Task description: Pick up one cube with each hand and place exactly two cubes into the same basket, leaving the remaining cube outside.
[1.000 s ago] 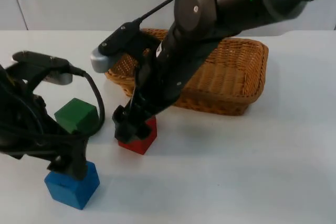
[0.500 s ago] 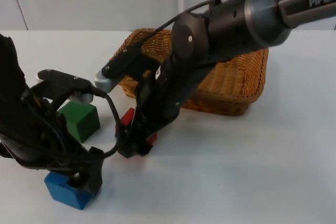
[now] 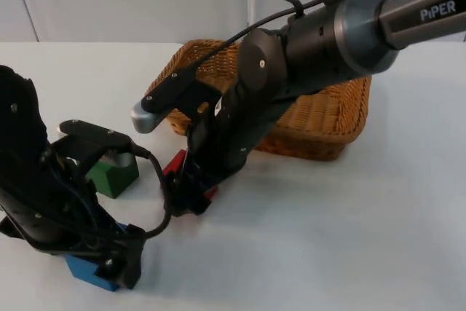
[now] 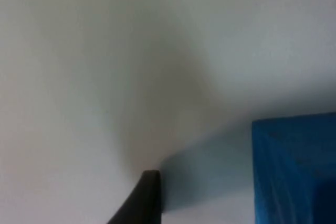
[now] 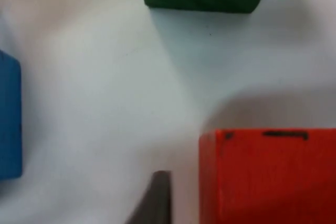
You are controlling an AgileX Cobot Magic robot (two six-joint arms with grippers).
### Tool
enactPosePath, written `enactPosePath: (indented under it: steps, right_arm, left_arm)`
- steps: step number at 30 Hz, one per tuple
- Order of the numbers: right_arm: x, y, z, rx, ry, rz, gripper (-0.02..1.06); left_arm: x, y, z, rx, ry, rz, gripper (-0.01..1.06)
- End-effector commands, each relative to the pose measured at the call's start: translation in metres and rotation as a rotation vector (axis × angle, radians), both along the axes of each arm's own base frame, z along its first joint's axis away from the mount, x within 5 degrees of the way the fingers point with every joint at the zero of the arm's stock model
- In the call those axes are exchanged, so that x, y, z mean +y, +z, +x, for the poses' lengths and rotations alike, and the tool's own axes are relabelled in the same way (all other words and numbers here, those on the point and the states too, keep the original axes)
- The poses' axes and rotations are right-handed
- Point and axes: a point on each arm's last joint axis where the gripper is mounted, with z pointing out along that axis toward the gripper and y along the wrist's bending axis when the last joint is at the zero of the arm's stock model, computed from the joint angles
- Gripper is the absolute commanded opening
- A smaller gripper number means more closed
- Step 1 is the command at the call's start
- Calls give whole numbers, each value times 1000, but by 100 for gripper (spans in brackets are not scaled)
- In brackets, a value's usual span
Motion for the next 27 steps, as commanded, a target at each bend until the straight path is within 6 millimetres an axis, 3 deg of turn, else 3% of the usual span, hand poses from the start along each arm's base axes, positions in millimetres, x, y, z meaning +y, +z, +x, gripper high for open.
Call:
enactPosePath:
  steps: [1,6,7,10,11,13,14,16,18,20,27]
  right_arm:
    - [3,3,0,-13,1,14,72]
    - [3,3,0,-15,3,14,33]
    - [3,3,0,-15,3,14,33]
    - [4,5,0,-18,3,17,12]
    - [4,5,0,-18,3,17,12]
    - [4,12,0,-24,4,24,0]
    - [4,14,0,-26,4,26,0]
    - [4,29,0,-39,6,42,0]
    - [4,36,0,-48,7,50,0]
    - [4,50,-1,-64,8,68,0]
    - [1,94,-4,-110,15,115,0]
  left_arm:
    - [-1,0,0,-7,2,-5,105]
    - [-1,0,0,-5,2,-4,101]
    - [-1,0,0,-5,2,-4,101]
    - [-1,0,0,-5,2,-4,81]
    - [-1,0,0,-5,2,-4,81]
    - [-1,0,0,-3,6,-5,58]
    - [-1,0,0,-1,7,-5,53]
    - [-1,0,-1,1,7,-4,28]
    - [-1,0,-1,1,7,-4,22]
    - [-1,0,-1,1,7,-4,-1]
    - [-1,1,-4,33,14,-4,0]
